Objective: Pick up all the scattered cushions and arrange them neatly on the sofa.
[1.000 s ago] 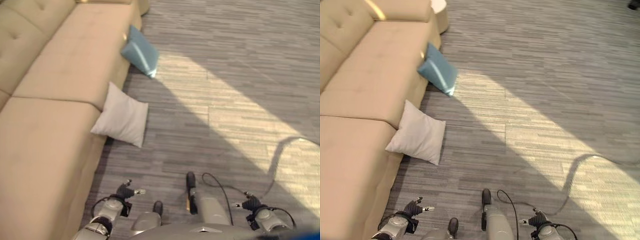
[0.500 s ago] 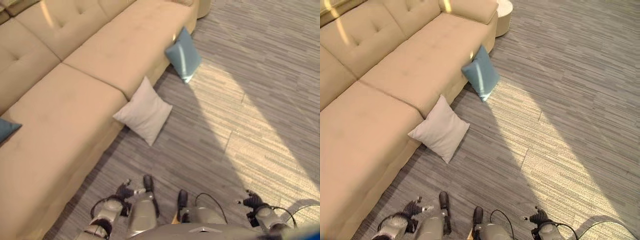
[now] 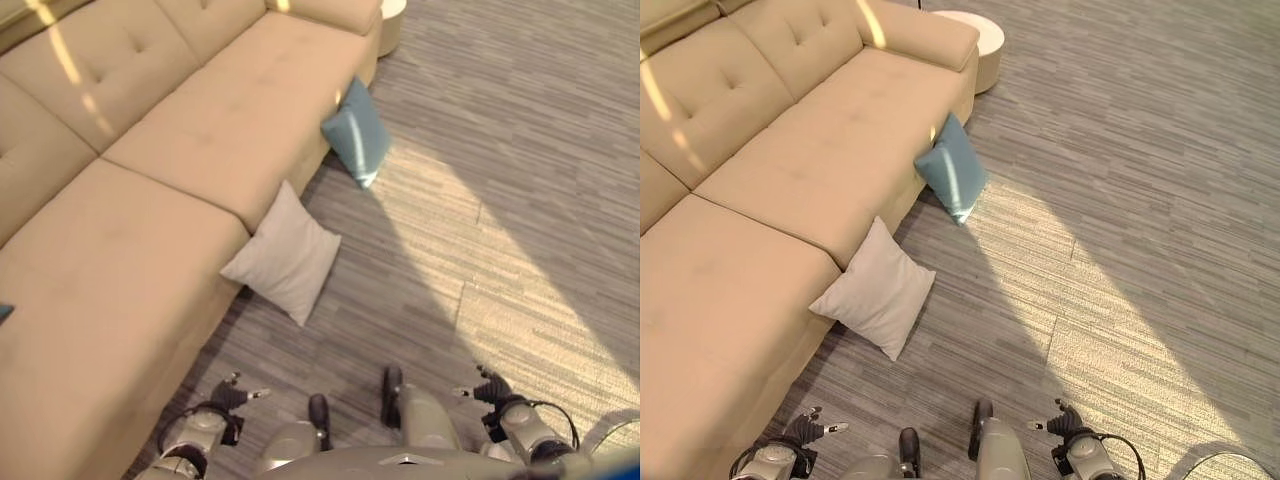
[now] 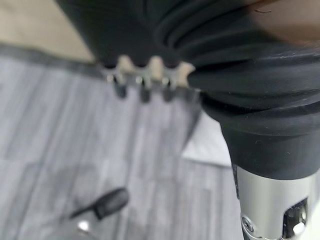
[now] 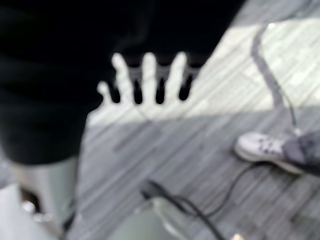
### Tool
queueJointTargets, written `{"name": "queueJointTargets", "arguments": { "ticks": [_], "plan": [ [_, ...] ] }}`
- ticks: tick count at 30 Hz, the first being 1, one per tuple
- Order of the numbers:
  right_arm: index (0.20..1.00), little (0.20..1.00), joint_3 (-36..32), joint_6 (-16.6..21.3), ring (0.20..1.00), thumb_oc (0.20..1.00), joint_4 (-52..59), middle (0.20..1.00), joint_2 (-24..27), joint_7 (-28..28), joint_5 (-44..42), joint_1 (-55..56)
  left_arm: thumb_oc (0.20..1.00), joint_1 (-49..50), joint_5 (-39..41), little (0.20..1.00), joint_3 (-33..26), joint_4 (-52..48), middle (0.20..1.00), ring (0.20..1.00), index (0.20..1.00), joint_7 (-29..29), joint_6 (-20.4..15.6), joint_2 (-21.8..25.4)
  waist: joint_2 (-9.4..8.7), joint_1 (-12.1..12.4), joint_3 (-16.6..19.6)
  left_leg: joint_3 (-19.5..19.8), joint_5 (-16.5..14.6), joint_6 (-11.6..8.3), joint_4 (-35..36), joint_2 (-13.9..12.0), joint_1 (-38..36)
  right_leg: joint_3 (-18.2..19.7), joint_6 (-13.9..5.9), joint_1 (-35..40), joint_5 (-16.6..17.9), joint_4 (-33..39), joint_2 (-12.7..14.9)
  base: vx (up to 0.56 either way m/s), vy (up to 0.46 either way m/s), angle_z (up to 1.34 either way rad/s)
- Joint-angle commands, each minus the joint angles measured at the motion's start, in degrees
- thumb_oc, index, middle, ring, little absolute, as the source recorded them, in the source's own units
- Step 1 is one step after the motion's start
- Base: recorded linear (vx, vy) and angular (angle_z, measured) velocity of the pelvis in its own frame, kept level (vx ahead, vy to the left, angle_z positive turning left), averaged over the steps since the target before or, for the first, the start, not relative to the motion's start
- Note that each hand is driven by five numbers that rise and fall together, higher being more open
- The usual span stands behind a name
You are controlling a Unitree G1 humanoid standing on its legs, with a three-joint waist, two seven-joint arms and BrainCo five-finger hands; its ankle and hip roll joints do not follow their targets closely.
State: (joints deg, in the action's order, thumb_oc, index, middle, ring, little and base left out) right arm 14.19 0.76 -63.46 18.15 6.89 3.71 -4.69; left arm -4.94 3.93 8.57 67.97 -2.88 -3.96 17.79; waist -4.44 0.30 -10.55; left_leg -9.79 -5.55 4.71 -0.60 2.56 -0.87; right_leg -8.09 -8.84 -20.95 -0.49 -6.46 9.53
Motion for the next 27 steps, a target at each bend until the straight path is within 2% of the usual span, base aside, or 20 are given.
{"name": "queueJointTargets", "arguments": {
  "ticks": [1,2,3,5,6,7,9,10,11,13,15,16,17,18,19,21,27],
  "plan": [
    [1.0,1.0,-0.19,-0.16,1.0,1.0,-1.22,1.0,1.92,0.41,0.89,-0.4,1.0,1.02,1.32,1.0,-1.27,-1.97,1.0,1.0,1.0,-0.69,-1.15,0.8,-0.37,-0.69,-1.17,5.96,-4.78,-2.83,-6.95,-0.1,0.44,1.4,-0.64,3.38,6.69,5.11,-0.02,0.28,-0.146,0.42],
    [1.0,1.0,-0.27,-0.17,1.0,1.0,-1.31,1.0,2.06,0.17,1.14,0.08,1.0,0.88,1.56,1.0,-1.13,-2.13,1.0,1.0,1.0,-0.59,-1.43,0.68,-0.6,-1.19,-1.43,8.04,-5.76,-3.27,-7.11,0.13,-1.2,4.52,-0.99,2.52,7.32,4.16,-0.61,0.29,-0.17,0.51],
    [1.0,1.0,-0.27,-0.1,1.0,1.0,-1.26,1.0,2.21,0.14,1.09,0.35,1.0,0.82,1.6,1.0,-1.03,-2.1,1.0,1.0,1.0,-0.57,-1.44,0.69,-0.88,-1.29,-1.39,9.01,-6.41,-3.53,-7.26,0.03,-1.96,5.29,-0.95,2.3,7.34,3.15,-0.64,0.39,-0.242,0.59],
    [1.0,1.0,-0.39,-0.04,1.0,1.0,-1.28,1.0,2.29,-0.01,1.03,0.72,1.0,0.91,1.34,1.0,-0.92,-1.82,1.0,1.0,1.0,-0.59,-1.42,0.69,-1.1,-1.37,-1.11,9.84,-7.24,-3.86,-7.37,-0.11,-2.94,5.28,-0.87,3.09,7.16,2.54,-0.42,0.27,-0.186,0.94],
    [1.0,1.0,-0.43,0.32,1.0,1.0,-1.7,1.0,2.25,-0.25,0.65,1.2,1.0,1.62,1.23,1.0,-0.92,-1.08,1.0,1.0,1.0,-0.54,-1.39,0.34,-1.24,-1.75,0.17,11.11,-7.56,-4.91,-7.08,-1.51,-4.9,5.95,-0.15,3.67,6.68,-0.08,-1.24,0.23,-0.16,0.94],
    [1.0,1.0,-0.42,0.33,1.0,1.0,-1.71,1.0,2.27,-0.25,0.65,1.22,1.0,1.65,1.23,1.0,-0.92,-1.09,1.0,1.0,1.0,-0.54,-1.39,0.32,-1.15,-1.82,0.15,11.19,-7.62,-4.94,-7.09,-1.6,-4.96,5.84,-0.12,3.75,6.59,-0.14,-1.29,0.32,-0.258,0.55],
    [1.0,1.0,-1.15,0.97,1.0,1.0,-1.64,1.0,2.49,0.08,-0.41,1.71,1.0,1.78,1.59,1.0,-0.59,-0.79,1.0,1.0,1.0,-0.31,-1.32,-0.09,-1.03,-2.17,0.55,11.7,-4.45,-6.79,-11.43,-3.94,-2.81,5.02,0.94,5.5,5.6,-1.07,-1.95,0.17,-0.33,0.23],
    [1.0,1.0,-1.74,1.3,1.0,1.0,-1.28,1.0,2.85,0.8,-2.09,1.96,1.0,1.28,2.29,1.0,-0.18,-1.4,1.0,1.0,1.0,-0.26,-1.32,-0.03,-2.29,-2.54,0.14,7.69,0.83,-7.43,-22.0,-8.1,4.59,2.54,3.04,8.49,4.17,-0.08,-1.38,0.12,-0.44,0.86],
    [1.0,1.0,-1.68,1.38,1.0,1.0,-1.36,1.0,2.9,1.04,-2.64,1.74,1.0,1.14,3.13,1.0,-0.35,-1.74,1.0,1.0,1.0,-0.51,-1.28,-0.02,-2.37,-2.58,0.01,6.12,1.25,-7.17,-23.92,-9.6,5.97,1.56,4.01,9.26,3.23,0.15,-2.13,0.09,-0.412,1.17],
    [1.0,1.0,-1.82,1.14,1.0,1.0,-2.05,1.0,3.03,1.28,-3.0,1.67,1.0,0.71,4.17,1.0,-0.65,-1.65,1.0,1.0,1.0,-0.81,-1.23,-0.01,-2.76,-2.22,-0.39,3.76,1.34,-6.73,-25.46,-10.74,9.12,-0.13,5.11,10.71,1.43,0.38,-2.57,0.1,-0.197,0.9],
    [1.0,1.0,-2.17,1.06,1.0,1.0,-2.43,1.0,3.21,1.52,-3.5,1.93,1.0,0.37,3.84,1.0,-0.43,-1.24,1.0,1.0,1.0,-0.7,-1.18,-0.27,-2.9,-1.89,-0.18,1.16,-0.12,-6.61,-21.27,-10.48,11.11,-1.73,4.98,12.79,0.22,1.4,-2.4,0.14,-0.076,0.31],
    [1.0,1.0,-2.27,1.08,1.0,1.0,-2.43,1.0,3.29,1.46,-3.55,1.9,1.0,0.29,3.59,1.0,-0.35,-1.17,1.0,1.0,1.0,-0.57,-1.04,-0.26,-2.71,-1.76,0.22,0.25,0.51,-6.71,-17.52,-10.04,11.58,-2.13,4.78,13.16,0.2,1.99,-2.52,0.11,-0.009,0.43],
    [1.0,1.0,-2.27,1.08,1.0,1.0,-2.42,1.0,3.32,1.46,-3.55,1.94,1.0,0.32,3.58,1.0,-0.34,-1.18,1.0,1.0,1.0,-0.57,-1.04,-0.3,-2.69,-1.64,0.01,0.14,0.41,-6.71,-17.37,-10.05,11.15,-2.04,4.75,13.47,0.1,1.99,-2.54,0.11,0.018,0.4],
    [1.0,1.0,-2.25,0.77,1.0,1.0,-2.88,1.0,3.51,1.97,-3.14,2.15,1.0,0.42,2.68,1.0,-0.19,-0.92,1.0,1.0,1.0,-0.61,-0.57,-0.1,-2.17,-1.18,0.07,-0.44,2.13,-6.94,-13.32,-9.58,11.39,-2.65,4.46,14.17,-0.05,2.29,-3.04,0.19,0.044,0.23],
    [1.0,1.0,-2.35,0.63,1.0,1.0,-3.57,1.0,3.68,1.71,-2.75,1.9,1.0,1.17,2.4,1.0,-0.38,-0.62,1.0,1.0,1.0,-1.01,-0.7,0.08,-1.61,-0.57,0.67,1.68,3.4,-7.39,-9.96,-8.37,10.87,-2.15,4.07,14.74,-0.47,2.08,-3.92,0.23,0.094,0.03],
    [1.0,1.0,-2.05,0.79,1.0,1.0,-3.24,1.0,3.6,1.59,-2.33,1.92,1.0,1.24,2.04,1.0,0.4,-0.48,1.0,1.0,1.0,-0.74,-0.79,-0.29,-1.02,-0.77,0.9,3.51,3.1,-7.24,-9.18,-7.02,10.52,-1.61,3.9,14.36,-0.62,1.21,-4.01,0.15,0.112,-0.33],
    [1.0,1.0,-1.82,0.76,1.0,1.0,-2.75,1.0,2.16,1.39,-1.85,2.19,1.0,2.06,2.32,1.0,-0.63,-0.77,1.0,1.0,1.0,-0.42,-0.71,-0.27,-0.95,-0.15,2.51,3.05,2.71,-5.98,-4.36,-4.83,6.63,-0.14,3.14,15.34,-0.18,1.38,-3.01,0.11,0.102,-0.14]
  ]
}}
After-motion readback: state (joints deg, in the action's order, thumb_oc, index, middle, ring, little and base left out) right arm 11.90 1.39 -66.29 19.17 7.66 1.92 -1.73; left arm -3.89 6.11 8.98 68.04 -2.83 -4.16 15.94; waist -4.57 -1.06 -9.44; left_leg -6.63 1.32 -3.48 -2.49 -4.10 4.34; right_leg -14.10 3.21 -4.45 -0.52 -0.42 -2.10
